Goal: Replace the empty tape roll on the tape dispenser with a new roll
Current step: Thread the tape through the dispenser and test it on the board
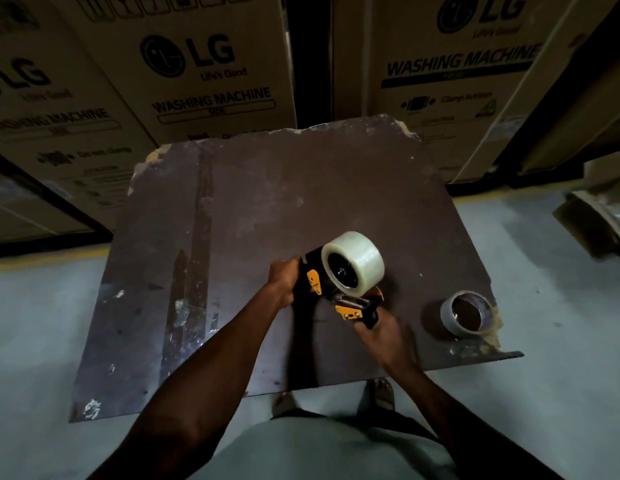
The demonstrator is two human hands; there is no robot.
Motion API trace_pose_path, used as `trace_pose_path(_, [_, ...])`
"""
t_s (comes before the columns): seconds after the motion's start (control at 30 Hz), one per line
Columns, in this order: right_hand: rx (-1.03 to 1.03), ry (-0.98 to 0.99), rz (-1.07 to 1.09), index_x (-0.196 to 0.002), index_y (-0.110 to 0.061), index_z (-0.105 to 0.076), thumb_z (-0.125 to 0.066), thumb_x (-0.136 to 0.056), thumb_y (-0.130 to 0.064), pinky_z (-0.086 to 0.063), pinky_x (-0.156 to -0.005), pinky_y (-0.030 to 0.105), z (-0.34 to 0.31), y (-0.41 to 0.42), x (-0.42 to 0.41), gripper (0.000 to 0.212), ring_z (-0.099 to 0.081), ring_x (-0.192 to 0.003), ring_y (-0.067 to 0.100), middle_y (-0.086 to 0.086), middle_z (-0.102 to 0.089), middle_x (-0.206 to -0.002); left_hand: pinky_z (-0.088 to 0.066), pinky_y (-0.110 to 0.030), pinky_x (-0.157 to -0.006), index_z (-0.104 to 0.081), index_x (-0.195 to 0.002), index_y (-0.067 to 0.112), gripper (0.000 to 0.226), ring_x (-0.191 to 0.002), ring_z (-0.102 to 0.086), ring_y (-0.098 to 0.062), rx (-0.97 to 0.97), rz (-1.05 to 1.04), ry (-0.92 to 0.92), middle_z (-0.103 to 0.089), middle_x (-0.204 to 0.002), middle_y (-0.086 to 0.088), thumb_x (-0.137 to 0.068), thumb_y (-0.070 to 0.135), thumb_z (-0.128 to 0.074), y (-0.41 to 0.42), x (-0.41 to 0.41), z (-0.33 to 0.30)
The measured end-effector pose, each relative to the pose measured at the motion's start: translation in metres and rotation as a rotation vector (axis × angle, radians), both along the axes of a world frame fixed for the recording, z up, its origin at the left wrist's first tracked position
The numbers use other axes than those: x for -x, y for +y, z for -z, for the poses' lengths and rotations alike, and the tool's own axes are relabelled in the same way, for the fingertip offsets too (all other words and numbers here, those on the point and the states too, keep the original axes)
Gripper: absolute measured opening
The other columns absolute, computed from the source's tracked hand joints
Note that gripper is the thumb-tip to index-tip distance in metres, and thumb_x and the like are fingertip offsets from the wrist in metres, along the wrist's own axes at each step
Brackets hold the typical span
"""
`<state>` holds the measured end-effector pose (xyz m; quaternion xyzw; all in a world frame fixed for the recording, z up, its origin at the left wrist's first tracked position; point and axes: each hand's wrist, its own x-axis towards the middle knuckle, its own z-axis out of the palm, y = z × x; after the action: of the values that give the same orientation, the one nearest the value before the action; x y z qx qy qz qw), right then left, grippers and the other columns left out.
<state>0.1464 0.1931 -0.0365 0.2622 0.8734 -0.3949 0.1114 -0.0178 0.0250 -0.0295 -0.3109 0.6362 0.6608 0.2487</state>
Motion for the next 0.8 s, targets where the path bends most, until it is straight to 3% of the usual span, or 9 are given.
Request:
trace_pose_path(0.17, [-0.137,-0.066,-0.077,-0.107,-0.018,-0.062,-0.065,-0.082,-0.055,-0.051,-0.076,0.041,0.002,-0.005,-0.018,0.045,-0.067,-0.100,0.039,0.015,-0.073,-0.102,-0.060,-0.045,-0.057,-0.067,-0.104,0.006,0.028,-0.074,-0.068,-0.030,-0.059,0.154,-0.120,-0.068,-0.092,-0.017,-0.088,0.029,-0.067,-0.005,-0.001,0.013])
trace_pose_path(0.27, [-0.195,-0.060,-0.117,-0.113,-0.018,-0.062,-0.064,-0.086,-0.055,-0.050,-0.074,0.042,-0.001,-0.008,-0.026,0.046,-0.066,-0.098,0.042,0.019,-0.072,-0.100,-0.060,-0.042,-0.054,-0.063,-0.082,-0.001,0.010,-0.063,-0.066,-0.029,-0.015,0.208,-0.073,-0.063,-0.075,-0.020,-0.091,0.004,-0.062,-0.008,-0.004,0.010])
trace_pose_path(0.3, [-0.209,-0.048,-0.123,-0.114,-0.017,-0.061,-0.064,-0.087,-0.054,-0.050,-0.073,0.043,-0.002,-0.010,-0.027,0.046,-0.066,-0.097,0.043,0.020,-0.072,-0.100,-0.058,-0.042,-0.055,-0.061,-0.072,0.000,0.017,-0.058,-0.064,-0.028,0.008,0.228,-0.041,-0.060,-0.069,-0.018,-0.089,-0.004,-0.060,-0.009,-0.004,0.013])
trace_pose_path(0.37, [-0.221,-0.025,-0.127,-0.116,-0.016,-0.061,-0.063,-0.088,-0.051,-0.050,-0.073,0.043,-0.004,-0.015,-0.029,0.045,-0.067,-0.096,0.044,0.021,-0.072,-0.099,-0.057,-0.038,-0.060,-0.061,-0.063,0.001,0.024,-0.056,-0.062,-0.024,0.108,0.293,0.040,-0.060,-0.058,-0.013,-0.085,-0.009,-0.064,-0.010,-0.001,0.019])
trace_pose_path(0.43, [-0.225,-0.043,-0.110,-0.118,-0.017,-0.060,-0.062,-0.089,-0.050,-0.050,-0.074,0.042,-0.006,-0.019,-0.030,0.045,-0.067,-0.097,0.043,0.021,-0.072,-0.100,-0.057,-0.030,-0.055,-0.066,-0.066,0.003,0.021,-0.050,-0.063,-0.018,0.141,0.352,0.114,-0.065,-0.050,-0.003,-0.086,-0.005,-0.067,-0.011,0.004,0.023])
trace_pose_path(0.5, [-0.238,-0.064,-0.077,-0.119,-0.018,-0.059,-0.061,-0.089,-0.050,-0.051,-0.075,0.043,-0.006,-0.024,-0.031,0.044,-0.067,-0.097,0.043,0.021,-0.072,-0.102,-0.057,-0.026,-0.056,-0.071,-0.081,-0.002,0.007,-0.048,-0.065,-0.009,0.158,0.447,0.159,-0.069,-0.056,-0.001,-0.087,0.000,-0.069,-0.014,0.012,0.024])
trace_pose_path(0.6, [-0.274,-0.091,-0.025,-0.119,-0.018,-0.059,-0.061,-0.089,-0.047,-0.051,-0.076,0.043,-0.007,-0.037,-0.034,0.041,-0.067,-0.098,0.043,0.022,-0.071,-0.102,-0.054,-0.017,-0.061,-0.069,-0.098,-0.009,0.011,-0.055,-0.063,0.000,0.222,0.705,0.283,-0.068,-0.072,-0.007,-0.090,-0.005,-0.064,-0.020,0.027,0.033])
trace_pose_path(0.67, [-0.279,-0.083,0.007,-0.118,-0.017,-0.059,-0.062,-0.089,-0.045,-0.052,-0.075,0.043,-0.009,-0.043,-0.036,0.040,-0.067,-0.097,0.043,0.021,-0.072,-0.102,-0.051,-0.024,-0.074,-0.069,-0.091,-0.003,0.009,-0.069,-0.062,-0.003,0.277,0.852,0.381,-0.067,-0.081,-0.012,-0.089,-0.008,-0.062,-0.020,0.035,0.036])
trace_pose_path(0.8, [-0.247,-0.092,0.059,-0.113,-0.019,-0.061,-0.064,-0.086,-0.042,-0.053,-0.076,0.043,-0.016,-0.053,-0.035,0.035,-0.068,-0.097,0.042,0.020,-0.073,-0.102,-0.051,-0.031,-0.084,-0.076,-0.085,0.008,0.006,-0.072,-0.063,0.001,0.369,1.019,0.505,-0.075,-0.084,-0.010,-0.082,0.008,-0.071,-0.020,0.048,0.044])
